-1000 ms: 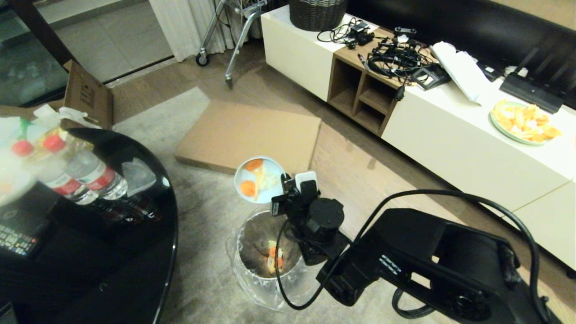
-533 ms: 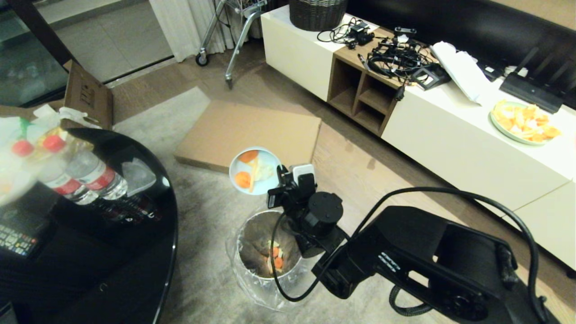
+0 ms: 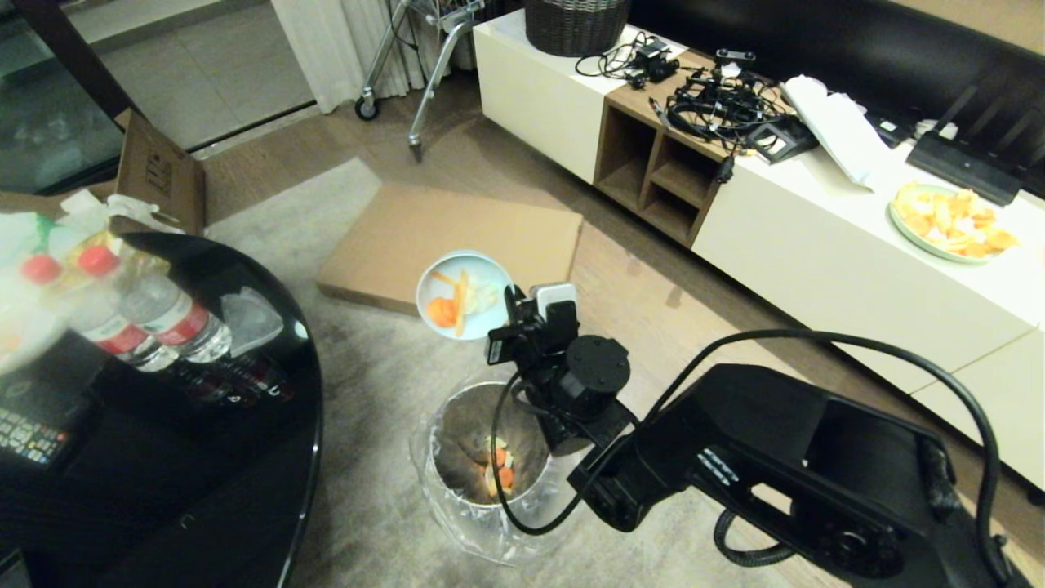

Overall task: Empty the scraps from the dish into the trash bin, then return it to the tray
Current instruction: Pour the leftover food from the bowl into the trash can

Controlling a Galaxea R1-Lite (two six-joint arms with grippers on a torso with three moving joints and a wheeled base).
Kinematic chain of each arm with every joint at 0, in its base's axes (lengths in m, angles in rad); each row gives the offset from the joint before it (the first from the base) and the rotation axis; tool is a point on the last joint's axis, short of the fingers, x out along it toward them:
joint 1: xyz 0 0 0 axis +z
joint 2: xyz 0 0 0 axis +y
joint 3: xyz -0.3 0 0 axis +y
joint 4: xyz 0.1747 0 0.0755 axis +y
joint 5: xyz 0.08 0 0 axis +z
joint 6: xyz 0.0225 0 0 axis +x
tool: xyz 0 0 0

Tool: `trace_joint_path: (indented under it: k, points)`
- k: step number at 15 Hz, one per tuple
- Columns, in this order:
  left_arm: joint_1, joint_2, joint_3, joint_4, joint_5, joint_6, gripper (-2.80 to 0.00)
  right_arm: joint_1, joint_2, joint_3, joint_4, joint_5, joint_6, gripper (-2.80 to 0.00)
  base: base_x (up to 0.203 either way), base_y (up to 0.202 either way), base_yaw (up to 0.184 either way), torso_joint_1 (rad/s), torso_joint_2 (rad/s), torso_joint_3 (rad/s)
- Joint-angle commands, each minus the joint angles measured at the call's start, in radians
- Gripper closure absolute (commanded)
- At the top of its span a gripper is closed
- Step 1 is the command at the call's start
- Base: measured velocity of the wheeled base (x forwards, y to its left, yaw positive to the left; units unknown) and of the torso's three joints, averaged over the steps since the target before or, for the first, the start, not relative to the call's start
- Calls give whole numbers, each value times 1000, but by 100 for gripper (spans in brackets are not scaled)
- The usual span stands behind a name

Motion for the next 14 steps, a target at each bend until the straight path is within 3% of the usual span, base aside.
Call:
trace_joint_path:
  k: [1, 3, 4, 9, 14]
  points:
    - [0, 0, 0, 0, 0, 0, 0, -1, -9, 3, -48, 67, -1, 0, 0, 0, 0, 0, 0, 0]
    - [0, 0, 0, 0, 0, 0, 0, -3, -7, 7, -48, 188, -32, 0, 0, 0, 0, 0, 0, 0]
    - [0, 0, 0, 0, 0, 0, 0, 0, -6, 17, -48, 209, -47, 0, 0, 0, 0, 0, 0, 0]
    - [0, 0, 0, 0, 0, 0, 0, 3, -2, 15, -48, 226, -49, 0, 0, 0, 0, 0, 0, 0]
    - [0, 0, 0, 0, 0, 0, 0, -7, 12, 20, -48, 339, -42, 0, 0, 0, 0, 0, 0, 0]
